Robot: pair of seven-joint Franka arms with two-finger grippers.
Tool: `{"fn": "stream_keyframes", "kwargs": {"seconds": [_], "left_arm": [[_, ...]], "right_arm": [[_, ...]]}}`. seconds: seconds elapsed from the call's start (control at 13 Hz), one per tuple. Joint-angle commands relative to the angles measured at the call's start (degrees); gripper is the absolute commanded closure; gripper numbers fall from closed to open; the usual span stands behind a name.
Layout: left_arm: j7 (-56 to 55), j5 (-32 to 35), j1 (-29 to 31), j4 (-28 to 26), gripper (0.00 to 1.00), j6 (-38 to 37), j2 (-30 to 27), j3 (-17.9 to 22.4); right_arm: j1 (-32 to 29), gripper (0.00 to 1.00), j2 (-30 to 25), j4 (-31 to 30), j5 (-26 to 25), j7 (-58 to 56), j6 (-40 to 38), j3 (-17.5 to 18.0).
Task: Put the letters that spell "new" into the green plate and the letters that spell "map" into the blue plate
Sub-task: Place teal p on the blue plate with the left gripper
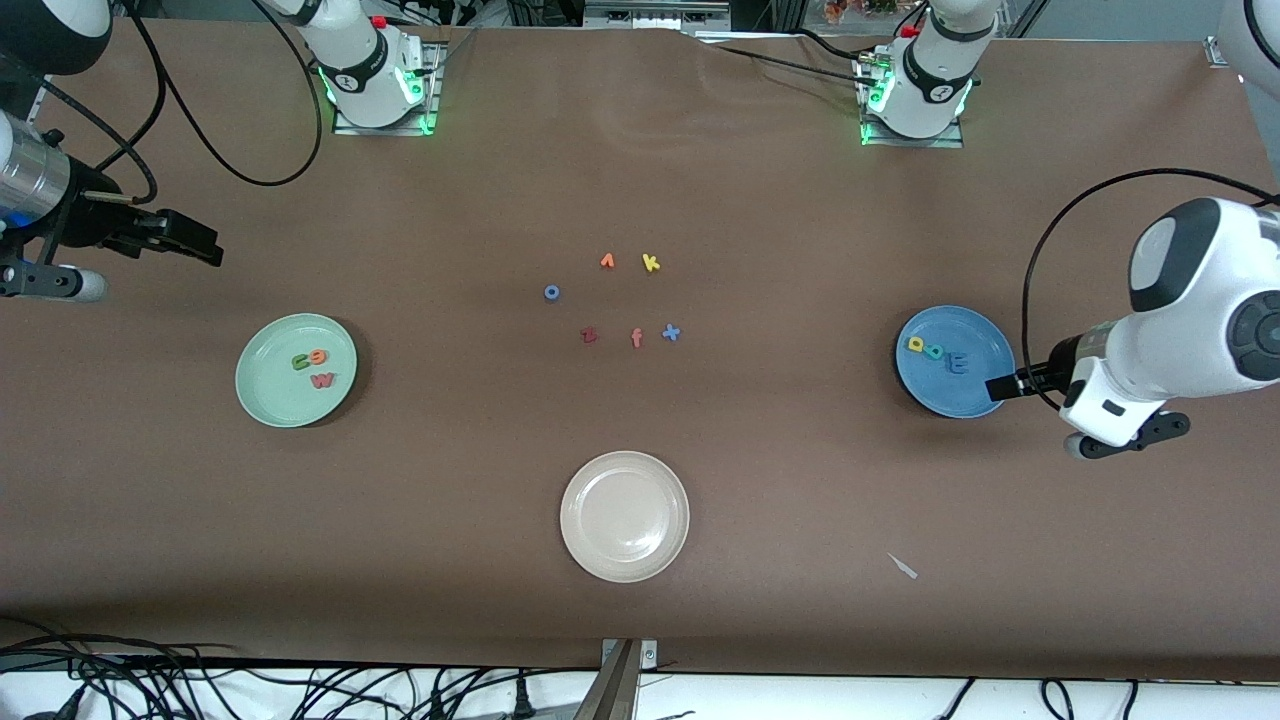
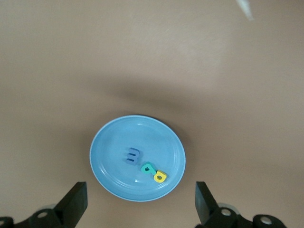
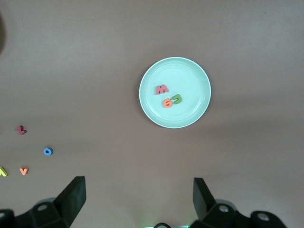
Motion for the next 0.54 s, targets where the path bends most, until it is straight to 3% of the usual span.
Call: {"fn": "stream_keyframes", "kwargs": {"seconds": [0.0,0.15,0.46], "left_arm": [[10.0,-0.6,-13.8,11.7,0.0,-9.1,0.6,12.5],[15.5,-9.6,-23.6,17.9,0.0,-11.0,0.1,26.9],[23.5,-21.6,-36.7,19.3,0.0,-10.8,-3.7,47.2]], "right_arm": [[-0.1,0.0,0.3,1.0,1.0,-0.9,-1.1,-0.2],[-0.1,0.0,0.3,1.0,1.0,-0.9,-1.1,-0.1],[0.0,0.0,0.3,1.0,1.0,-0.9,-1.0,-0.1]]}}
